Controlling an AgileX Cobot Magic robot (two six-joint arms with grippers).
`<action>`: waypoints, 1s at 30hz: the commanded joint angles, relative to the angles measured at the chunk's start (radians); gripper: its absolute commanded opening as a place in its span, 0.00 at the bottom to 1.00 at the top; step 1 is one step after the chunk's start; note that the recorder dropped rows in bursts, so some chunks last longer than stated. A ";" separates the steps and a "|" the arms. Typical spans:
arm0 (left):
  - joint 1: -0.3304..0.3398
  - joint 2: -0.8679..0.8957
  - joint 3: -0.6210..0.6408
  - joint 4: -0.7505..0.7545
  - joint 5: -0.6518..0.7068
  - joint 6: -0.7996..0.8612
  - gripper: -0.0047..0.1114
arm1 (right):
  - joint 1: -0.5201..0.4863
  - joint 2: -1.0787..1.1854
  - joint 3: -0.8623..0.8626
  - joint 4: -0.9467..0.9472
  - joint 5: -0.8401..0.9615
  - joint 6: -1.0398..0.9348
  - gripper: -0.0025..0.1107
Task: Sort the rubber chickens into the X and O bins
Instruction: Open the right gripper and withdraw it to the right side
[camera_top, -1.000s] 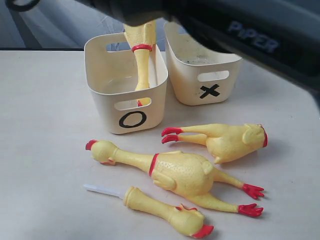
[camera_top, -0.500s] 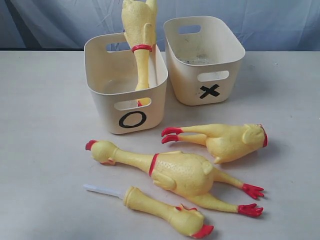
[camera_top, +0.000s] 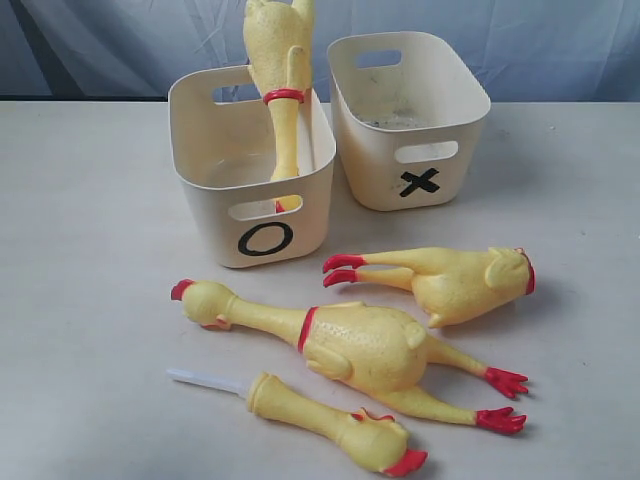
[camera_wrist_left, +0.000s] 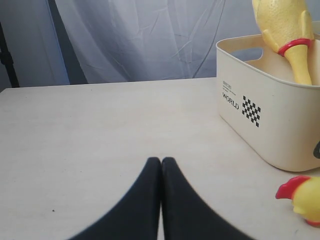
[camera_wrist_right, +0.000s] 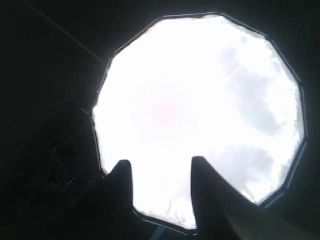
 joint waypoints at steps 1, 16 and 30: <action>-0.003 -0.003 -0.006 0.000 -0.013 -0.006 0.04 | -0.003 -0.020 0.013 -0.461 0.174 0.176 0.20; -0.003 -0.003 -0.006 0.000 -0.013 -0.006 0.04 | -0.003 -0.234 0.155 -1.394 0.885 1.539 0.17; -0.003 -0.003 -0.006 0.000 -0.013 -0.006 0.04 | -0.005 -0.415 0.392 -1.754 0.941 1.737 0.17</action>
